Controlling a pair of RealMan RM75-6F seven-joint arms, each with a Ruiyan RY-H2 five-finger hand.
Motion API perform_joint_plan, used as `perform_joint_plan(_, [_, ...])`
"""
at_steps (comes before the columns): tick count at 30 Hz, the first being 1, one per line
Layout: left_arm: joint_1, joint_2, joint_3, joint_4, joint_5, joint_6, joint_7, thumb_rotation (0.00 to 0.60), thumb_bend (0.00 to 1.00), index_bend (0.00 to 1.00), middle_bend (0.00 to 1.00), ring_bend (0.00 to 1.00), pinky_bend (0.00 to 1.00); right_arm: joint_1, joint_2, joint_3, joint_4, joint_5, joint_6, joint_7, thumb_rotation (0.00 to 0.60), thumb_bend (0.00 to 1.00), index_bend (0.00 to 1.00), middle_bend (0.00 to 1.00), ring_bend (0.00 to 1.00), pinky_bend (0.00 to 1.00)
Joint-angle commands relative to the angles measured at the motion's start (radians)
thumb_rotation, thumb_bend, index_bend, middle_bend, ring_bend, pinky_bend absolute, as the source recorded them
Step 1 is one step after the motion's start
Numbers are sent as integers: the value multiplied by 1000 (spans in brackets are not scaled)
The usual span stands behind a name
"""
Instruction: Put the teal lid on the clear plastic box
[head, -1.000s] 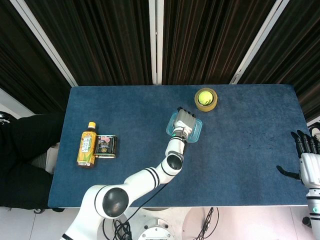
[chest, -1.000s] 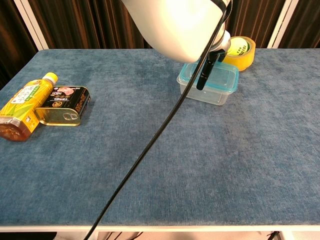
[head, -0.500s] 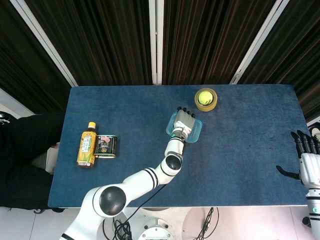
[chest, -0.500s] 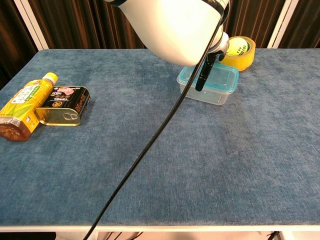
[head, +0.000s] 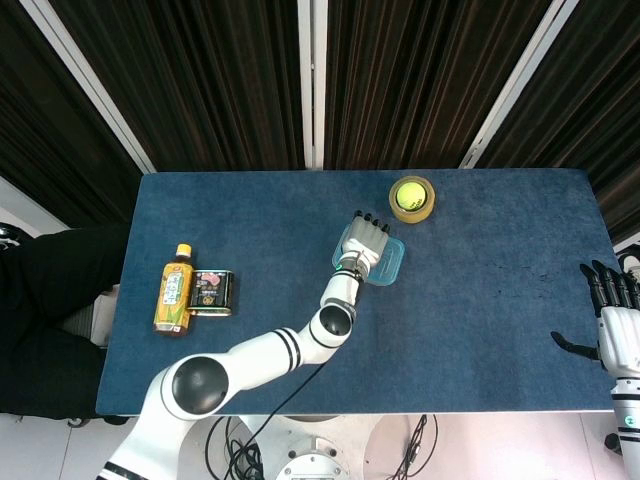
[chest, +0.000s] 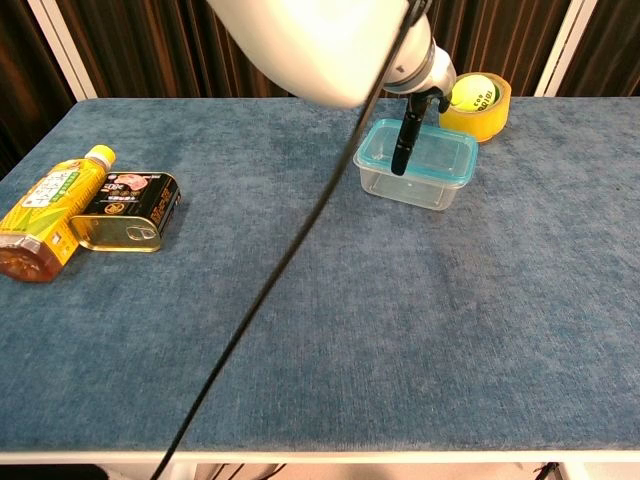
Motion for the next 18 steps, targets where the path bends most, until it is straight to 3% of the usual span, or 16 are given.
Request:
perform_joint_plan(1, [82, 89, 43, -144, 98, 41, -99, 600, 0, 18, 66, 31, 99, 3, 1, -1, -2, -7, 0, -2, 600, 36, 0, 0, 0, 0])
perform_joint_plan(9, [196, 184, 126, -332, 210, 101, -264, 600, 0, 18, 66, 31, 89, 12, -2, -5, -19, -38, 7, -19, 600, 36, 0, 0, 0, 0])
perform_joint_plan(14, [259, 219, 163, -470, 438, 106, -413, 600, 0, 37, 66, 31, 88, 16, -7, -7, -26, -40, 3, -26, 600, 36, 0, 0, 0, 0])
perform_joint_plan(18, [288, 206, 192, -516, 620, 109, -518, 600, 0, 62, 67, 31, 83, 17, -8, -9, -34, -43, 5, -35, 600, 36, 0, 0, 0, 0])
